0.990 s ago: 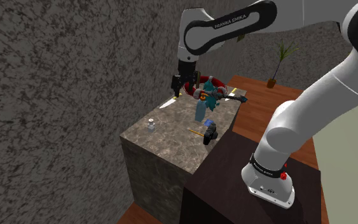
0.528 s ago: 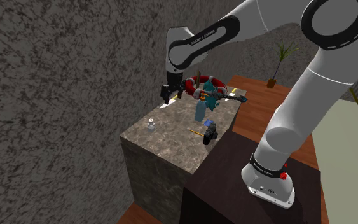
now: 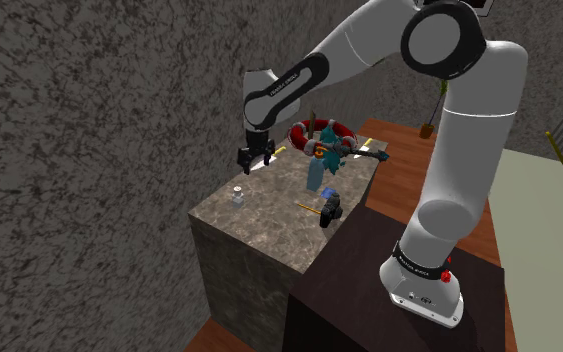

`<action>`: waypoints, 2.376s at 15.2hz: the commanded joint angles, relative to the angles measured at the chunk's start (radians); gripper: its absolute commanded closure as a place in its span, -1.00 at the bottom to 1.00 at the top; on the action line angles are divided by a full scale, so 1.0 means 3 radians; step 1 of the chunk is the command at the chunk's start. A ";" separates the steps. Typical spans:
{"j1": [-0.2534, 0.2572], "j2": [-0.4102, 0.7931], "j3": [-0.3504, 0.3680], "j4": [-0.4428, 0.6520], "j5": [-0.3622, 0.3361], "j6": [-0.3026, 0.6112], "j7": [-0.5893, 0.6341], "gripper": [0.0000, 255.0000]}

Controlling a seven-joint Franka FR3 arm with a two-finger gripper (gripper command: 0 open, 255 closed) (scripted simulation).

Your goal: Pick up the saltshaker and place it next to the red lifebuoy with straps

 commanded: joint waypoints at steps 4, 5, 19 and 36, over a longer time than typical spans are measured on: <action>0.0019 0.0679 -0.0026 0.0543 -0.0073 0.0116 0.0038 -1.00; 0.0023 0.0811 -0.0032 0.0659 -0.0085 0.0128 0.0042 -1.00; 0.0061 0.1894 -0.0085 0.1533 -0.0147 0.0311 0.0057 -1.00; 0.0062 0.1893 -0.0085 0.1533 -0.0147 0.0310 0.0057 1.00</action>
